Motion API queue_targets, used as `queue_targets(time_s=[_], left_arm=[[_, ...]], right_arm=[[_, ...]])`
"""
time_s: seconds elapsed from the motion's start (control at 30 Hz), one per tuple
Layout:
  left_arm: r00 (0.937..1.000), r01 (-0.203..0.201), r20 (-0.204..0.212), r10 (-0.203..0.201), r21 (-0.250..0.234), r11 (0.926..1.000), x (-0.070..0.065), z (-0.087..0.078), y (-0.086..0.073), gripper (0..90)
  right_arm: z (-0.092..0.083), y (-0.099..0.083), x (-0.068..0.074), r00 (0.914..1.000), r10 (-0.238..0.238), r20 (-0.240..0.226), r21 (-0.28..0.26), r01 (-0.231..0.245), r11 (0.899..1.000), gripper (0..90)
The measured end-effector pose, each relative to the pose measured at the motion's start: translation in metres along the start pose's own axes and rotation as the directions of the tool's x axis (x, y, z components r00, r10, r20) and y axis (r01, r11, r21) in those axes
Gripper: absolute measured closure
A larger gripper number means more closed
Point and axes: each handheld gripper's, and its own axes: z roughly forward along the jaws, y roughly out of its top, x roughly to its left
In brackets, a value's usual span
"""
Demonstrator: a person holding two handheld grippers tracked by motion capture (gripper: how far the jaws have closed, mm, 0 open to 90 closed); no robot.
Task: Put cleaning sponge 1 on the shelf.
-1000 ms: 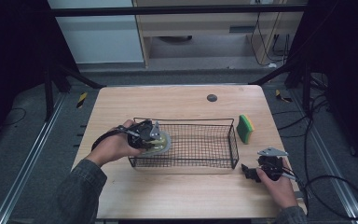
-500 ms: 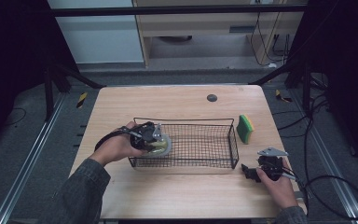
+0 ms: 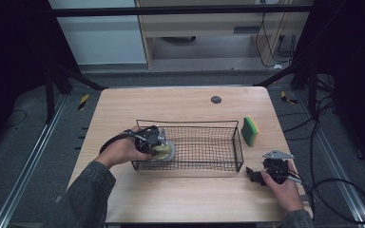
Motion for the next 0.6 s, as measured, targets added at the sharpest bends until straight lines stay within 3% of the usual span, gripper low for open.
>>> queue_targets(time_s=[0.27, 0.4, 0.6], left_arm=[[0.9998, 0.02, -0.001, -0.02, -0.025, 0.9995, 0.0, -0.007, -0.003, 68.0], [0.999, 0.036, -0.025, -0.037, -0.063, 0.9973, 0.001, -0.017, -0.006, 64.0], [0.9936, 0.097, -0.047, -0.103, -0.114, 0.9887, 0.001, -0.035, -0.01, 53.7]], right_arm=[[0.0, 0.0, 0.0, 1.0, 0.0, 0.0, 0.0, 0.0, 1.0, 0.5], [0.0, 0.0, 0.0, 1.0, 0.0, 0.0, 0.0, 0.0, 1.0, 0.5], [0.0, 0.0, 0.0, 1.0, 0.0, 0.0, 0.0, 0.0, 1.0, 0.5]])
